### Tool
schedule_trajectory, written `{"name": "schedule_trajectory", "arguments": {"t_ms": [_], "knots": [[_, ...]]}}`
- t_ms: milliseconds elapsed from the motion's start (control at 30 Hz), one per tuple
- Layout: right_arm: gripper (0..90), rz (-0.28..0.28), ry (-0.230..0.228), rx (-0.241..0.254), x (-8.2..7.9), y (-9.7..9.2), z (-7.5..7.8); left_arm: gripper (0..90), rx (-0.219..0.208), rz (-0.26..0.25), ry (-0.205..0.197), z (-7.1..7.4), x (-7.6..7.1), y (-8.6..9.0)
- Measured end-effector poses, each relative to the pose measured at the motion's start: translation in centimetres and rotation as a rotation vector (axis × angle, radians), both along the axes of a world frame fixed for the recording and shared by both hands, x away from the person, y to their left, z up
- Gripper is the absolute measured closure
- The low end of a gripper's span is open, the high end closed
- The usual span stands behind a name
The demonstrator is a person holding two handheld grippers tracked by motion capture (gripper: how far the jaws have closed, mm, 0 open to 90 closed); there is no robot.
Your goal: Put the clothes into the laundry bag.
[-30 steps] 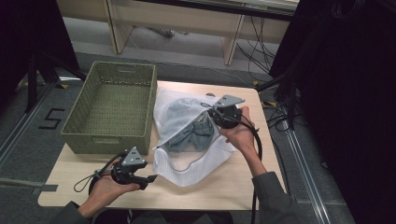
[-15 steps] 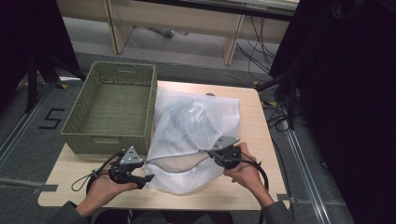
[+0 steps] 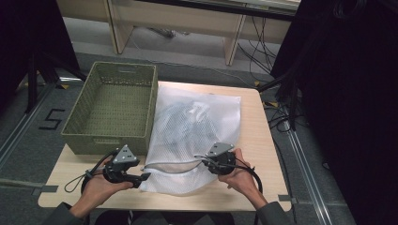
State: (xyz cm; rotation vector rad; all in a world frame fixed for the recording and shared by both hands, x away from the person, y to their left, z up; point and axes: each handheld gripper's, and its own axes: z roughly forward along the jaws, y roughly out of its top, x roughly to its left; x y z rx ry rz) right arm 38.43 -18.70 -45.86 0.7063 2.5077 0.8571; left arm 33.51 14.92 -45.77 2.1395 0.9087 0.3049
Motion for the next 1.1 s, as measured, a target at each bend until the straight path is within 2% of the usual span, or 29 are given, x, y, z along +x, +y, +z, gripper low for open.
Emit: {"name": "schedule_trajectory", "arguments": {"t_ms": [100, 167, 267, 300, 333, 367, 400, 467, 500, 567, 600, 667, 733, 833, 867, 900, 933, 967, 1000, 1033, 1067, 1100], "knots": [[83.3, 0.054, -0.022, -0.022, -0.3, 0.6, 0.3, 35.6, -0.005, 0.007, 0.009, -0.1, 0.0, 0.0], [89.3, 0.079, -0.026, -0.072, -0.5, 0.9, 0.1, 35.6, 0.001, -0.002, 0.006, -0.1, 0.0, 0.1], [90.0, 0.081, -0.016, -0.134, -0.5, 1.0, -0.5, 35.6, 0.000, -0.002, 0.009, -0.1, 0.0, 0.1], [90.0, 0.076, 0.001, -0.147, -0.5, 1.0, -0.8, 35.5, 0.005, -0.007, 0.007, -0.1, 0.0, 0.1], [90.0, 0.093, -0.001, -0.163, -0.3, 1.0, -1.3, 35.5, 0.012, -0.008, -0.003, -0.1, 0.1, 0.1], [90.0, 0.087, 0.014, -0.180, -0.3, 1.1, -1.6, 35.5, 0.007, 0.005, 0.013, -0.2, 0.0, 0.1], [90.0, 0.084, -0.005, -0.186, -0.3, 1.2, -2.2, 35.5, 0.006, 0.004, 0.013, -0.2, 0.0, 0.1], [89.6, 0.085, 0.030, -0.184, -0.2, 1.2, -2.3, 35.5, 0.010, 0.002, 0.010, -0.2, 0.0, 0.1], [88.7, 0.090, 0.000, -0.184, 0.0, 1.1, -2.2, 35.5, 0.012, -0.001, 0.008, -0.2, 0.0, 0.2], [84.5, 0.074, 0.055, -0.148, -0.1, 0.9, -1.9, 35.4, 0.005, -0.003, 0.013, -0.2, 0.0, 0.2], [81.0, 0.077, 0.051, -0.137, -0.1, 0.7, -1.8, 35.4, 0.012, -0.006, 0.010, -0.2, 0.0, 0.3], [70.3, 0.019, 0.074, -0.073, -0.4, 0.4, -1.4, 35.3, 0.001, 0.004, 0.016, -0.3, -0.1, 0.4], [59.1, -0.025, 0.087, -0.007, -0.5, 0.0, -0.9, 35.1, 0.011, 0.004, 0.011, -0.2, -0.1, 0.6], [48.3, -0.067, 0.075, 0.094, -0.6, -0.8, -0.1, 34.8, 0.019, 0.000, 0.007, -0.1, -0.1, 0.8], [46.1, -0.082, 0.071, 0.114, -0.7, -1.0, 0.2, 34.7, 0.011, 0.005, 0.017, -0.1, -0.2, 0.9], [45.1, -0.091, 0.093, 0.125, -0.9, -1.3, 0.6, 34.5, 0.004, 0.001, 0.013, -0.1, -0.1, 0.9], [44.2, -0.115, 0.072, 0.166, -1.1, -1.3, 0.5, 34.4, 0.013, -0.010, 0.008, 0.0, -0.1, 1.1], [43.4, -0.107, 0.082, 0.149, -1.2, -1.7, 0.9, 34.2, 0.004, 0.002, 0.011, 0.0, -0.2, 1.1], [42.5, -0.100, 0.062, 0.153, -1.2, -1.9, 1.0, 34.1, 0.003, 0.000, 0.008, 0.0, -0.2, 1.1], [42.0, -0.114, 0.072, 0.172, -1.3, -2.0, 1.1, 33.9, 0.006, -0.005, 0.005, 0.0, -0.2, 1.2], [41.6, -0.115, 0.081, 0.185, -1.4, -2.2, 1.1, 33.9, -0.005, 0.021, 0.011, 0.0, -0.3, 1.2], [41.1, -0.115, 0.068, 0.197, -1.4, -2.3, 1.1, 33.8, -0.001, 0.005, 0.003, 0.0, -0.3, 1.3]]}}
